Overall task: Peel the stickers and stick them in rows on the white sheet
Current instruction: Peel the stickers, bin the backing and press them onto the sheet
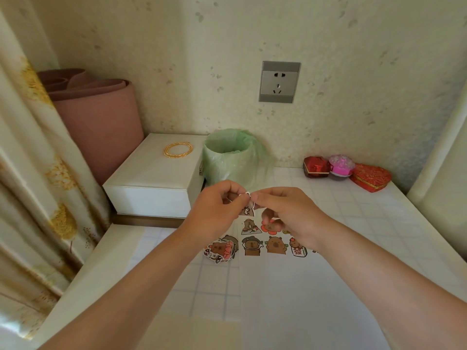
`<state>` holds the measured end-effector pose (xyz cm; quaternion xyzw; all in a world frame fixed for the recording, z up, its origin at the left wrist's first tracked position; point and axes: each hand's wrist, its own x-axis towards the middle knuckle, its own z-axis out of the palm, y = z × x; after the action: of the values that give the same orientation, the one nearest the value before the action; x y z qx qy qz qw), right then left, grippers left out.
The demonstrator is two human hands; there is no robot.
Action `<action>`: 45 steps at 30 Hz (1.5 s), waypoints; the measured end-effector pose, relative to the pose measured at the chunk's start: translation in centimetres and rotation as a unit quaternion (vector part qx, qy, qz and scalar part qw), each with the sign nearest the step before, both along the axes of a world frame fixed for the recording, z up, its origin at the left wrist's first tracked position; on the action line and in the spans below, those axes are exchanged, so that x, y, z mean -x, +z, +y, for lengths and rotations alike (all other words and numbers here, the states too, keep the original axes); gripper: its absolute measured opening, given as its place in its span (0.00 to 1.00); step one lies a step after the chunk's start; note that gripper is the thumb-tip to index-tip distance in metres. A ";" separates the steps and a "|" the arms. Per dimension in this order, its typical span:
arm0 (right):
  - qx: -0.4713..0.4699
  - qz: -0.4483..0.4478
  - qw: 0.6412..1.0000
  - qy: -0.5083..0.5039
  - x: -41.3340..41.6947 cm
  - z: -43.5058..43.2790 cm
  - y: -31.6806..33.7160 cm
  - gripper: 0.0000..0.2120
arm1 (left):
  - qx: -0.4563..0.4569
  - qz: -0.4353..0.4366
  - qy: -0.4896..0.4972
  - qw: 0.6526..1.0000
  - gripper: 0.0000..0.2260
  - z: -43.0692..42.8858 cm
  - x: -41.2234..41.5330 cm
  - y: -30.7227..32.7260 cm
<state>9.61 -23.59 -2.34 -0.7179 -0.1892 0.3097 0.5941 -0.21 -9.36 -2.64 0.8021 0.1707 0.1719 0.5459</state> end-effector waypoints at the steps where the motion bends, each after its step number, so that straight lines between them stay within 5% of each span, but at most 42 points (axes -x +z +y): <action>1: 0.005 -0.018 1.000 -0.004 0.1 0.0 0.1 0.07 | 0.001 -0.004 -0.001 1.000 0.03 0.0 0.0 0.0; 6: 0.041 -0.125 0.991 -0.019 0.5 0.1 0.4 0.08 | -0.007 -0.003 0.008 1.000 0.03 -0.2 -0.1 0.0; 11: -0.017 0.030 0.999 0.020 -0.4 -0.2 0.4 0.10 | 0.029 -0.021 0.008 0.999 0.03 -0.4 0.0 0.7; 15: -0.017 0.049 0.998 0.029 -0.6 -0.4 0.3 0.09 | 0.032 -0.020 -0.001 0.999 0.03 -0.5 0.0 0.8; 32: 0.030 -0.170 0.985 -0.013 0.9 -0.1 0.8 0.10 | 0.022 -0.036 0.000 0.999 0.03 -0.8 0.3 0.9; 45: 0.032 -0.212 0.977 -0.016 1.1 -0.4 1.2 0.11 | 0.010 -0.063 0.000 0.998 0.03 -1.1 0.1 0.8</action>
<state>8.49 -24.02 -1.17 -0.7886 -0.2897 0.1467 0.5221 -0.29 -10.48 -1.87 0.7839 0.1378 0.2202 0.5639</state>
